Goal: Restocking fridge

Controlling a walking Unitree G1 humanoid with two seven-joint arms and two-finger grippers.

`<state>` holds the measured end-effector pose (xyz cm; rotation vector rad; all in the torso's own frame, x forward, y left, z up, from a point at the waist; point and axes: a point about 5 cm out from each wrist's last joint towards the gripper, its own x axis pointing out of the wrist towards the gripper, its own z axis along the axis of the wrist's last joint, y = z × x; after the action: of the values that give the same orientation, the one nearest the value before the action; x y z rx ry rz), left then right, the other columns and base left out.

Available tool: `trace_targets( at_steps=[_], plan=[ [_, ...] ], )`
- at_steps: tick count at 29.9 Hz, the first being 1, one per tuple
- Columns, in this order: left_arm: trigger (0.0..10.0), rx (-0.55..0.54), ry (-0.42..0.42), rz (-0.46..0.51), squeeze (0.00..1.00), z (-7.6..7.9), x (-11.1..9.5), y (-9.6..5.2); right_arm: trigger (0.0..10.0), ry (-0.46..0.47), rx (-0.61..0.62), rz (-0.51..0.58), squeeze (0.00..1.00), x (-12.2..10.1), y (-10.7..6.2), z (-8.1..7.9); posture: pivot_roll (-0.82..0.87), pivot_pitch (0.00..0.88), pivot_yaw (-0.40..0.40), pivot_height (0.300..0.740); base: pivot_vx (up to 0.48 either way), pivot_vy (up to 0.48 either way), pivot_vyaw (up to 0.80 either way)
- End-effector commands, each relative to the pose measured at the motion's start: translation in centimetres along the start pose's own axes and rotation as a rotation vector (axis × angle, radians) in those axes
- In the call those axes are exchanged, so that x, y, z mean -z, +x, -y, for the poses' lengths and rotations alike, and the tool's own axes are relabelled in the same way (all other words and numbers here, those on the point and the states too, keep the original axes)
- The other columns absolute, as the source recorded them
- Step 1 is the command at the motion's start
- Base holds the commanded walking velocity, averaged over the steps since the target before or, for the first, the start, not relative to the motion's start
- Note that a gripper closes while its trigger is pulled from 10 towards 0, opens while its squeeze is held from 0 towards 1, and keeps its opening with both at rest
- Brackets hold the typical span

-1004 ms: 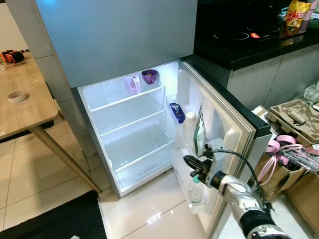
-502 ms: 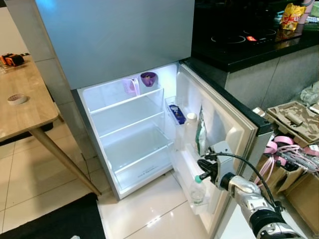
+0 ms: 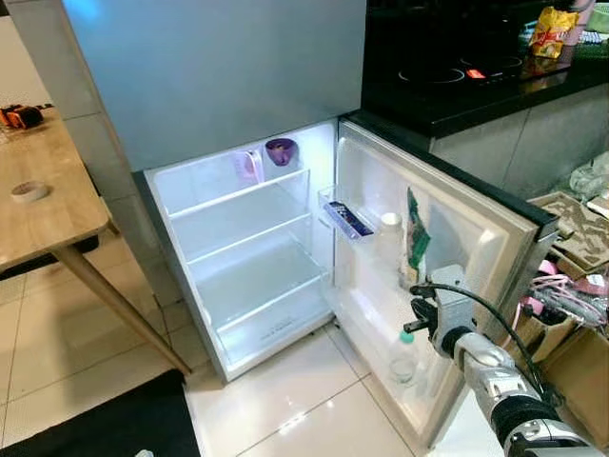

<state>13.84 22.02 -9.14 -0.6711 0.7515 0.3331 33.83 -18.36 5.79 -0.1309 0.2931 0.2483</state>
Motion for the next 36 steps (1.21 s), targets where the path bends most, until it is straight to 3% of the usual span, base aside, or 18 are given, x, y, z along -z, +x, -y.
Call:
trace_targets(
  at_steps=[1, 7, 11, 14, 15, 18, 22, 28, 36],
  plan=[
    [10.0, 0.003, -0.003, -0.03, 0.0, 0.1, 0.9, -0.2, 10.0, -0.018, 0.067, -0.045, 0.0, 0.8, -0.3, 0.7, -0.09, 0.033, 0.017, 0.74, 0.0, 0.0, 0.0],
    [10.0, 0.005, 0.005, -0.037, 0.0, 0.0, 1.0, -0.2, 10.0, -0.001, 0.133, -0.109, 0.0, 2.5, -1.1, 1.6, -0.1, 0.033, 0.018, 0.74, 0.0, 0.0, 0.0],
    [10.0, 0.003, 0.007, -0.037, 0.0, 0.0, 1.0, -0.2, 10.0, 0.039, -0.005, -0.205, 0.0, 5.3, -2.1, 0.0, -0.09, 0.033, 0.013, 0.74, 0.0, 0.0, 0.0],
    [10.0, -0.001, 0.008, -0.041, 0.0, 0.0, 1.1, -0.2, 10.0, 0.1, -0.015, -0.366, 0.0, 9.7, -4.5, -0.4, -0.09, 0.032, 0.011, 0.74, 0.0, 0.0, 0.0],
    [10.0, -0.001, 0.008, -0.041, 0.0, 0.0, 1.1, -0.2, 10.0, 0.1, -0.015, -0.366, 0.0, 9.7, -4.5, -0.4, -0.09, 0.032, 0.011, 0.74, 0.0, 0.0, 0.0],
    [10.0, -0.001, 0.01, -0.047, 0.0, 0.0, 1.3, -0.3, 10.0, 0.138, 0.017, -0.503, 0.0, 13.5, -7.6, -0.4, -0.09, 0.031, 0.01, 0.74, 0.0, 0.0, 0.0],
    [10.0, 0.001, 0.027, -0.056, 0.0, 0.0, 1.4, -0.3, 10.0, 0.201, -0.008, -0.532, 0.0, 14.9, -8.9, -0.9, -0.09, 0.031, 0.013, 0.74, 0.0, 0.0, -0.58],
    [10.0, -0.001, 0.059, -0.076, 0.0, 0.0, 1.3, -0.2, 10.0, 0.196, -0.045, -0.581, 0.0, 16.4, -10.3, -1.6, -0.1, 0.03, 0.02, 0.74, 0.0, 0.0, -0.78],
    [10.0, 0.031, 0.1, -0.085, 0.0, 0.3, 1.1, -0.1, 10.0, 0.17, -0.113, -0.55, 0.0, 16.0, -9.8, -2.6, -0.1, 0.034, 0.029, 0.74, 0.0, -0.103, -0.39]
  ],
)
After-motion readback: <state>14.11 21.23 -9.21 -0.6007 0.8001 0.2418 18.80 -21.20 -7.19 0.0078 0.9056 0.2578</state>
